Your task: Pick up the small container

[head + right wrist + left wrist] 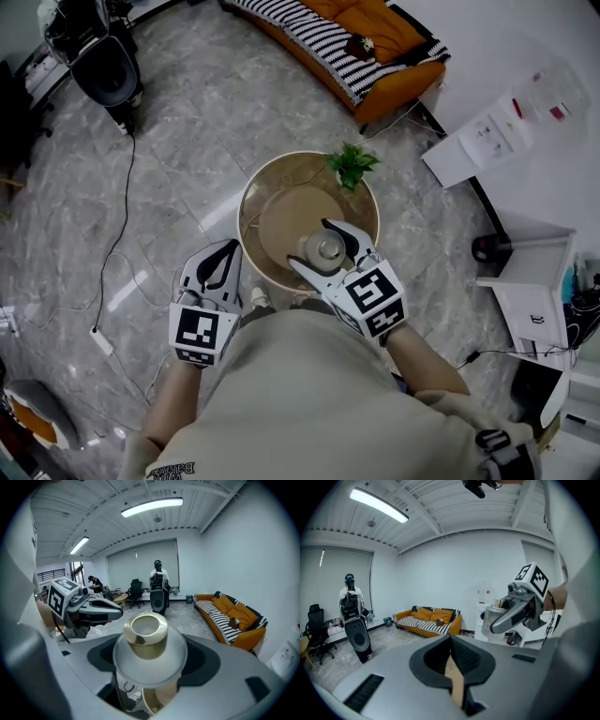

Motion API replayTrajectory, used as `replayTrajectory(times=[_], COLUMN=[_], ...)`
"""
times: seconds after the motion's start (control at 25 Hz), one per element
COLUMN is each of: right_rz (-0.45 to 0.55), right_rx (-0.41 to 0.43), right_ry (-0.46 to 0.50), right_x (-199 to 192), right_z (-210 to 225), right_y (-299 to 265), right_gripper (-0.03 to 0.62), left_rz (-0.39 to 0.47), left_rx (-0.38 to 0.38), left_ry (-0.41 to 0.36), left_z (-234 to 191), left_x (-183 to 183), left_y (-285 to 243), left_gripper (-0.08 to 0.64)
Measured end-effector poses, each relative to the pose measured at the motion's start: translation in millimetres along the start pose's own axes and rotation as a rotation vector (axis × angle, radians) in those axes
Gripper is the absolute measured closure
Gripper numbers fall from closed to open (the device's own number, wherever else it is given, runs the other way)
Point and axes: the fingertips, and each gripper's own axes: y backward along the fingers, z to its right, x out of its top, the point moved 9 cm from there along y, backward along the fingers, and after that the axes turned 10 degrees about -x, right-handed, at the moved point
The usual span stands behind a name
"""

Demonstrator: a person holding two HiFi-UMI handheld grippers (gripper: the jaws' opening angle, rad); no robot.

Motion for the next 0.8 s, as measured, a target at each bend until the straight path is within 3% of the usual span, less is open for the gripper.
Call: replayTrajectory(times=[0.8], right_rz=[-0.001], right_rx=[-0.024], right_ry=[-0.009], right_x=[6.3], right_z=[22.5], right_y=[6.5], right_gripper=[0.269], left_rz=[-0.009], left_rx=[0.013], left_ry=[-0.006], left_z=[10.0], left_x=[17.2], left_y=[-2.1], left_gripper=[0.554])
